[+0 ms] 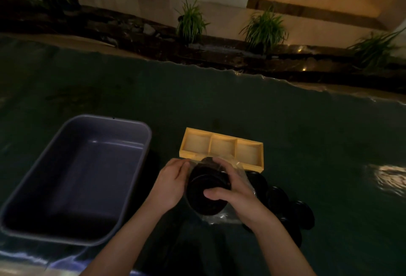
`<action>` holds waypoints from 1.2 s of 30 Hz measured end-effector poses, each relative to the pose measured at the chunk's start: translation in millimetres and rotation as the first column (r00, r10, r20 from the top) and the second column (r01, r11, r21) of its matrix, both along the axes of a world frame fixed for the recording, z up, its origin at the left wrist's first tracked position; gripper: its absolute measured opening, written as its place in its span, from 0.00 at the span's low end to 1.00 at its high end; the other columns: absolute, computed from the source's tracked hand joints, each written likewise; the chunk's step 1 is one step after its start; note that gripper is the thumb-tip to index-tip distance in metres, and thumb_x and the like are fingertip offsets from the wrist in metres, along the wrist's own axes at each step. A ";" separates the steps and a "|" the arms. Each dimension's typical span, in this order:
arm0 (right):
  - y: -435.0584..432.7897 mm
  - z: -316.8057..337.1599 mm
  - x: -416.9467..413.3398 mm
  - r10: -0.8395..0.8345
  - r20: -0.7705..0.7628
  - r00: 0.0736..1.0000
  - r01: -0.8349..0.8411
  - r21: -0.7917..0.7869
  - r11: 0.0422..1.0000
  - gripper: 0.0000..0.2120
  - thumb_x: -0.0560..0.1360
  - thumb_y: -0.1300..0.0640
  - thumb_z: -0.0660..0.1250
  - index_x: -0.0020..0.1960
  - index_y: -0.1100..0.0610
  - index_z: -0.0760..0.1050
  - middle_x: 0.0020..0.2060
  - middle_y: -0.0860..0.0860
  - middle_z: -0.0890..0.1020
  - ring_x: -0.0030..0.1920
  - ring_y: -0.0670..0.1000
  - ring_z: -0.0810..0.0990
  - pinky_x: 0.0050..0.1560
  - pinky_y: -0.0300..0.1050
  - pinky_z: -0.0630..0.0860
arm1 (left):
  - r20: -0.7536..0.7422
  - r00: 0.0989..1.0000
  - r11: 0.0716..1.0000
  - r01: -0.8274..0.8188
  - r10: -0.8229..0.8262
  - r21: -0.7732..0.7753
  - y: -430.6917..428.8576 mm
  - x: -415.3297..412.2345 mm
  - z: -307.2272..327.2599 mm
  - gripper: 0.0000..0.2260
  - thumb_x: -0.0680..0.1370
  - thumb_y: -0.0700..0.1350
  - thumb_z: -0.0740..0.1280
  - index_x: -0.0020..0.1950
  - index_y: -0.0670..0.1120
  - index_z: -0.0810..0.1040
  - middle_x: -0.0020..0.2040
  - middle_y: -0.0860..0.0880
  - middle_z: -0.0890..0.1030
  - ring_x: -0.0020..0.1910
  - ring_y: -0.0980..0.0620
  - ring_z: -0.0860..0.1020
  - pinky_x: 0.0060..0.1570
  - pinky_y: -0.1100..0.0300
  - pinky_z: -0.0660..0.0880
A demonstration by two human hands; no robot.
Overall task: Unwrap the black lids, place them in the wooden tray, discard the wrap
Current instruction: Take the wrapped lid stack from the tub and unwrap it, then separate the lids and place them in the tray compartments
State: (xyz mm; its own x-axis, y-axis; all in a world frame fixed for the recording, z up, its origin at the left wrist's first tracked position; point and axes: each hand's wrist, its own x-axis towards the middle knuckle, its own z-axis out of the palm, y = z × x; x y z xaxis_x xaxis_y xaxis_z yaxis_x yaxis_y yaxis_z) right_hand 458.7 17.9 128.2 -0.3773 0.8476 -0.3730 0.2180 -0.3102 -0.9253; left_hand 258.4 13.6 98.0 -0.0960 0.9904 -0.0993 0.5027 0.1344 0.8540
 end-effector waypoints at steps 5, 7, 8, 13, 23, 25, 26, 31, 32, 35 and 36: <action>-6.6 17.2 10.3 -0.035 -0.265 0.964 0.009 -0.101 0.995 0.37 0.60 0.55 0.79 0.69 0.47 0.77 0.60 0.44 0.84 0.64 0.52 0.82 0.62 0.50 0.79 | -0.154 0.988 1.000 -0.007 0.010 0.025 6.6 -7.4 3.7 0.13 0.84 0.43 0.64 0.67 0.47 0.80 0.57 0.51 0.78 0.52 0.59 0.78 0.51 0.70 0.69; -9.3 24.6 13.1 -0.012 -0.322 0.947 -0.027 -0.115 0.993 0.38 0.62 0.56 0.78 0.71 0.47 0.76 0.62 0.47 0.84 0.65 0.55 0.82 0.62 0.53 0.79 | -0.204 0.978 0.998 -0.020 0.033 0.064 6.6 -10.3 9.3 0.13 0.83 0.41 0.65 0.67 0.47 0.80 0.56 0.50 0.79 0.48 0.62 0.76 0.47 0.75 0.69; -10.8 28.3 14.1 0.004 -0.354 0.935 -0.048 -0.117 0.992 0.39 0.62 0.57 0.79 0.72 0.47 0.74 0.64 0.49 0.83 0.66 0.57 0.81 0.63 0.55 0.79 | -0.239 0.970 0.995 -0.022 0.046 0.102 6.1 -12.0 12.4 0.13 0.82 0.40 0.65 0.66 0.47 0.81 0.55 0.50 0.79 0.46 0.65 0.75 0.44 0.76 0.69; -15.7 47.4 18.0 0.055 -0.472 0.880 -0.091 -0.052 0.994 0.45 0.62 0.55 0.82 0.77 0.49 0.69 0.71 0.58 0.77 0.70 0.65 0.76 0.70 0.66 0.72 | -0.335 0.942 0.979 0.039 0.030 0.198 -1.0 -19.4 20.5 0.19 0.78 0.42 0.71 0.69 0.53 0.77 0.54 0.54 0.77 0.46 0.68 0.73 0.40 0.77 0.69; -1.2 62.8 5.2 -0.140 -0.062 0.988 0.153 0.431 0.889 0.47 0.60 0.42 0.81 0.73 0.30 0.62 0.69 0.37 0.67 0.69 0.36 0.70 0.64 0.35 0.76 | -0.060 0.994 0.992 -0.081 0.087 0.095 -2.9 -2.1 39.7 0.20 0.82 0.52 0.66 0.74 0.54 0.71 0.66 0.51 0.77 0.55 0.60 0.80 0.59 0.56 0.78; -0.3 61.2 -0.6 -0.228 0.021 0.974 0.178 0.556 0.812 0.50 0.61 0.39 0.80 0.76 0.33 0.57 0.67 0.36 0.62 0.67 0.28 0.64 0.59 0.20 0.68 | 0.340 0.920 0.979 -0.205 0.195 -0.007 -8.1 1.8 53.7 0.18 0.77 0.65 0.65 0.63 0.61 0.79 0.61 0.53 0.83 0.53 0.58 0.83 0.59 0.51 0.80; -0.1 60.3 -3.7 -0.268 0.049 0.962 0.185 0.603 0.776 0.53 0.61 0.39 0.80 0.78 0.35 0.54 0.67 0.35 0.60 0.68 0.27 0.62 0.59 0.18 0.65 | 0.520 0.832 0.981 -0.178 0.195 -0.083 -11.5 4.1 59.0 0.21 0.72 0.72 0.65 0.59 0.63 0.81 0.58 0.53 0.85 0.54 0.56 0.84 0.56 0.49 0.82; -4.9 55.8 -21.8 -0.385 0.222 0.896 0.085 0.765 0.638 0.64 0.61 0.38 0.82 0.82 0.43 0.42 0.71 0.44 0.56 0.73 0.50 0.63 0.70 0.56 0.74 | 0.834 0.552 0.983 0.138 0.023 -0.119 -22.7 19.1 72.8 0.27 0.73 0.73 0.65 0.68 0.63 0.78 0.67 0.52 0.82 0.66 0.50 0.80 0.58 0.41 0.81; -6.5 54.7 -25.2 -0.365 0.257 0.895 0.042 0.766 0.641 0.67 0.60 0.38 0.82 0.82 0.43 0.39 0.71 0.44 0.55 0.74 0.51 0.62 0.70 0.59 0.73 | 0.840 0.542 0.983 0.140 0.028 -0.123 -21.7 21.3 74.2 0.29 0.73 0.72 0.67 0.70 0.60 0.76 0.67 0.50 0.81 0.67 0.49 0.80 0.59 0.41 0.80; -12.7 49.0 -27.7 -0.233 0.274 0.933 -0.036 0.716 0.697 0.70 0.57 0.30 0.80 0.81 0.37 0.33 0.71 0.37 0.53 0.75 0.47 0.59 0.74 0.48 0.66 | 0.839 0.522 0.982 0.015 0.151 -0.186 -18.1 21.3 76.2 0.36 0.64 0.65 0.80 0.69 0.55 0.76 0.62 0.49 0.85 0.59 0.49 0.84 0.52 0.52 0.83; -14.8 47.4 -26.6 -0.192 0.223 0.956 -0.014 0.685 0.729 0.67 0.59 0.27 0.77 0.80 0.35 0.33 0.71 0.33 0.53 0.75 0.44 0.60 0.73 0.41 0.63 | 0.831 0.526 0.981 -0.037 0.181 -0.190 -16.5 19.6 72.7 0.36 0.62 0.61 0.82 0.67 0.54 0.77 0.60 0.48 0.85 0.56 0.49 0.85 0.48 0.55 0.84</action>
